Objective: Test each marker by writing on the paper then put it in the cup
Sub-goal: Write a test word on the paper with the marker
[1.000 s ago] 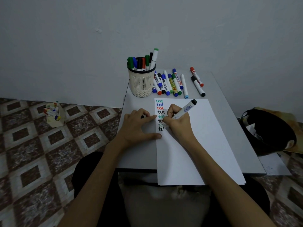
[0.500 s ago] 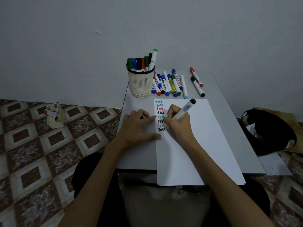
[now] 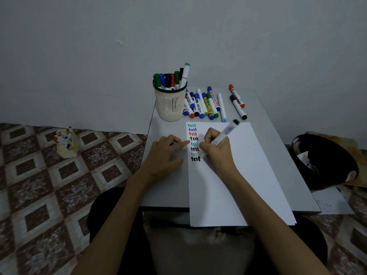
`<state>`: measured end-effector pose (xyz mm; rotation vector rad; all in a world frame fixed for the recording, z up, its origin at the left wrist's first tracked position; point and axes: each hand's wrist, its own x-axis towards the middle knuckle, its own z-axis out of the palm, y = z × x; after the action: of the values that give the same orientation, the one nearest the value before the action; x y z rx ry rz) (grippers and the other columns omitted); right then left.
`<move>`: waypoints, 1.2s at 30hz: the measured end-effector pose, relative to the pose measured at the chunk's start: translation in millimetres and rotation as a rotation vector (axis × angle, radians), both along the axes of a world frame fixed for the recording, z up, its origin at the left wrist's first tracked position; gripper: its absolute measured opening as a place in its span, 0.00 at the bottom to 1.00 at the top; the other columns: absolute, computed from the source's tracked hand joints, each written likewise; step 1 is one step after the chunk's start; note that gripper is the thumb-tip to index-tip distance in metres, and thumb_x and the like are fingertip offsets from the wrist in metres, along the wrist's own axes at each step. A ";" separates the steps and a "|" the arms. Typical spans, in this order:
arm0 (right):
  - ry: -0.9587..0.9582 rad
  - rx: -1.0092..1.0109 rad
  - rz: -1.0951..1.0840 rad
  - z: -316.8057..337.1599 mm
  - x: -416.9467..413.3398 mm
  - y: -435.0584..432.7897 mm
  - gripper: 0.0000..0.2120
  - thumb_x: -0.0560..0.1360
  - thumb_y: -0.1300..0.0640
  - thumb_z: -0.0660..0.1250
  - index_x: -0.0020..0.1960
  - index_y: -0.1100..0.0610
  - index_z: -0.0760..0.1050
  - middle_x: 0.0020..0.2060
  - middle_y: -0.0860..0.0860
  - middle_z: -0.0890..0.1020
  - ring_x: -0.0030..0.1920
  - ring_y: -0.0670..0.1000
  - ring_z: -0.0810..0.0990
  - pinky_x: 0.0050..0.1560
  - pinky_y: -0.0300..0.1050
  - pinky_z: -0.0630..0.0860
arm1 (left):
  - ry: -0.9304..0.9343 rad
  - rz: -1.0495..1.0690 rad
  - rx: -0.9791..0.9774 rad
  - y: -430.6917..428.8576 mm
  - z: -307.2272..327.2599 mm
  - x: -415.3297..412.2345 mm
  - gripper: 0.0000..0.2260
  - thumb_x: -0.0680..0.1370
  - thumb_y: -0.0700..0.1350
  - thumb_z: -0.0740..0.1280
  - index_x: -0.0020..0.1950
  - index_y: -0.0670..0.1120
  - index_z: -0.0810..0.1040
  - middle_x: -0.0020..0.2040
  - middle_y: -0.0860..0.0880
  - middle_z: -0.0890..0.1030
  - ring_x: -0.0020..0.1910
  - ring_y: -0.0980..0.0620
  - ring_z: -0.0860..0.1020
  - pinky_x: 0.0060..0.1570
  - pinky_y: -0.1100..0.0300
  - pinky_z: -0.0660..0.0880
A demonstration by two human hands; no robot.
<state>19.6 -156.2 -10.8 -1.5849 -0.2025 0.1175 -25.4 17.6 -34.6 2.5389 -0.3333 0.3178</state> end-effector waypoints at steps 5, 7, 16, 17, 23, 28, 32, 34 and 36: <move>0.068 0.352 0.003 10.6 0.7 -9.1 0.13 0.71 0.67 0.73 0.38 0.59 0.69 0.34 0.60 0.74 0.34 0.56 0.79 0.35 0.44 0.77 | -0.086 -0.012 -0.345 -3.8 3.7 -3.2 0.25 0.77 0.38 0.55 0.73 0.50 0.56 0.61 0.49 0.71 0.49 0.57 0.74 0.55 0.68 0.69; 0.085 0.432 0.034 14.7 -1.2 -11.3 0.07 0.71 0.69 0.70 0.42 0.62 0.73 0.36 0.58 0.79 0.38 0.52 0.83 0.36 0.42 0.79 | -0.068 0.034 -0.485 -4.1 7.4 -3.4 0.27 0.77 0.38 0.62 0.73 0.52 0.57 0.61 0.50 0.73 0.50 0.57 0.78 0.56 0.68 0.72; 0.053 0.374 0.151 23.4 -10.9 -20.6 0.05 0.74 0.73 0.64 0.45 0.65 0.74 0.39 0.61 0.82 0.35 0.57 0.83 0.36 0.46 0.81 | -0.042 0.116 -0.787 0.0 16.8 -11.6 0.13 0.72 0.34 0.70 0.53 0.48 0.77 0.48 0.58 0.83 0.52 0.56 0.80 0.54 0.61 0.76; 0.045 0.352 0.144 23.5 -11.7 -20.4 0.04 0.74 0.72 0.64 0.45 0.65 0.74 0.39 0.61 0.82 0.35 0.57 0.83 0.36 0.45 0.81 | -0.049 0.111 -0.781 0.3 16.8 -11.7 0.13 0.72 0.34 0.70 0.52 0.48 0.78 0.49 0.57 0.83 0.52 0.56 0.80 0.54 0.61 0.76; 0.035 0.278 0.136 26.6 -14.7 -18.3 0.05 0.74 0.72 0.65 0.44 0.64 0.74 0.39 0.58 0.84 0.35 0.57 0.84 0.38 0.44 0.82 | -0.072 0.016 -0.781 -5.1 15.9 -15.3 0.12 0.73 0.33 0.68 0.55 0.42 0.78 0.51 0.49 0.81 0.51 0.55 0.80 0.52 0.66 0.75; 0.061 0.309 0.133 31.7 -15.2 -24.5 0.05 0.74 0.72 0.65 0.43 0.65 0.74 0.40 0.60 0.83 0.35 0.57 0.84 0.35 0.43 0.81 | -0.082 -0.032 -0.863 -5.9 14.4 -17.8 0.13 0.73 0.36 0.67 0.56 0.42 0.78 0.50 0.50 0.83 0.52 0.50 0.81 0.51 0.63 0.76; 0.052 0.268 0.140 31.3 -17.6 -28.1 0.04 0.74 0.72 0.65 0.43 0.65 0.74 0.41 0.60 0.84 0.34 0.56 0.84 0.35 0.42 0.81 | -0.087 -0.057 -0.847 -12.4 20.5 -18.4 0.13 0.73 0.36 0.67 0.56 0.43 0.77 0.50 0.52 0.83 0.53 0.53 0.80 0.50 0.66 0.75; 0.033 0.224 0.157 30.9 -20.4 -27.6 0.04 0.74 0.71 0.66 0.44 0.65 0.74 0.40 0.60 0.85 0.35 0.55 0.84 0.36 0.43 0.81 | -0.098 -0.077 -0.781 -16.1 22.5 -17.2 0.13 0.73 0.32 0.67 0.57 0.42 0.76 0.50 0.54 0.81 0.51 0.59 0.80 0.49 0.68 0.75; 0.029 0.242 0.154 32.2 -22.9 -28.5 0.04 0.73 0.71 0.67 0.43 0.65 0.73 0.38 0.61 0.85 0.34 0.55 0.84 0.37 0.44 0.82 | -0.095 -0.079 -0.778 -18.3 23.0 -16.9 0.14 0.73 0.32 0.66 0.57 0.43 0.76 0.48 0.58 0.83 0.49 0.59 0.80 0.48 0.68 0.76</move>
<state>-3.3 -184.7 21.4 -1.3252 -0.3054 0.2274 -42.3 -0.7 -11.6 1.7472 -0.2738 0.4374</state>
